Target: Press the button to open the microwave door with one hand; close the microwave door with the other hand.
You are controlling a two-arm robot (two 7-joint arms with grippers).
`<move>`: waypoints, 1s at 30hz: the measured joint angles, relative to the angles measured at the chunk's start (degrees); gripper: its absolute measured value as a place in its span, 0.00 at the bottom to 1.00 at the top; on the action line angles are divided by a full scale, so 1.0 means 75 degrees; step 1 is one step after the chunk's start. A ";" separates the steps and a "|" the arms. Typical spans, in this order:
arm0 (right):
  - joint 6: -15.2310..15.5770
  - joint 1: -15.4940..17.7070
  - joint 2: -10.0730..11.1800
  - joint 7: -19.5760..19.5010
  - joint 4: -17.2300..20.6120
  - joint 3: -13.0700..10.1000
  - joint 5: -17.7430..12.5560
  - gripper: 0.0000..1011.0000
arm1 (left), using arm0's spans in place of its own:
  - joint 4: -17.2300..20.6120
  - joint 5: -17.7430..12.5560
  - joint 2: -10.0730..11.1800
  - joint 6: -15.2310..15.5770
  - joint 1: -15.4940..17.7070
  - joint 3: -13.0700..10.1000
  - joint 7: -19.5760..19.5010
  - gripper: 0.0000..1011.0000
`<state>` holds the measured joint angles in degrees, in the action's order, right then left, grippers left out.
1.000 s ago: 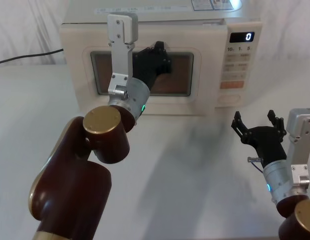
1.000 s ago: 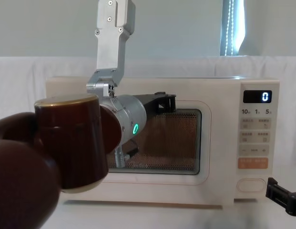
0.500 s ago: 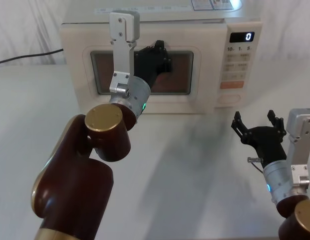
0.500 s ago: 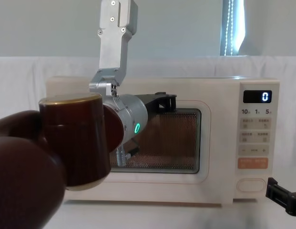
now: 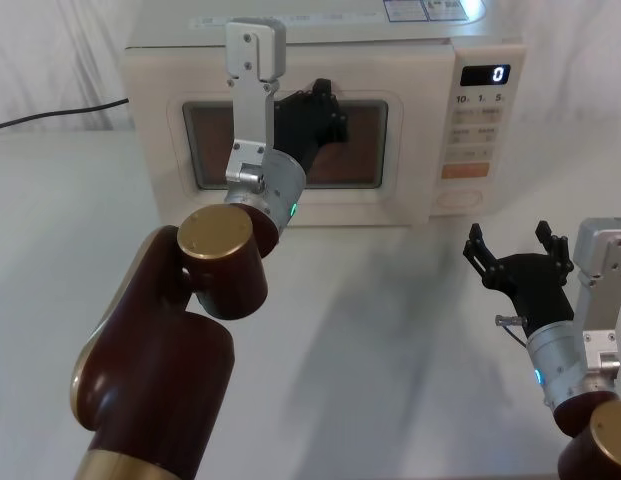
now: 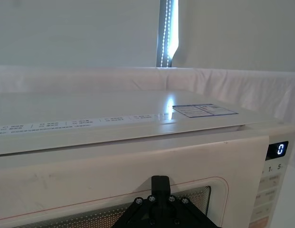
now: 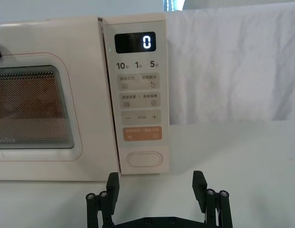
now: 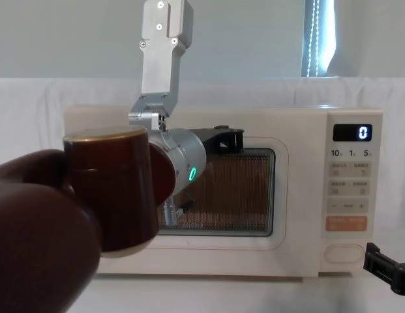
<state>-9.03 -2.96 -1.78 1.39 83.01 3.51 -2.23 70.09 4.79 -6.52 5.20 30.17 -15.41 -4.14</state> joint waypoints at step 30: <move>0.0000 0.0001 0.0000 0.0001 0.0000 0.0000 0.0000 0.99 | -0.0416 -0.0159 -0.0064 -0.0175 0.0188 0.0108 -0.0071 0.00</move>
<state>-9.03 -2.95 -1.78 1.39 83.02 3.51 -2.23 66.96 3.60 -7.00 3.88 31.58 -14.60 -4.67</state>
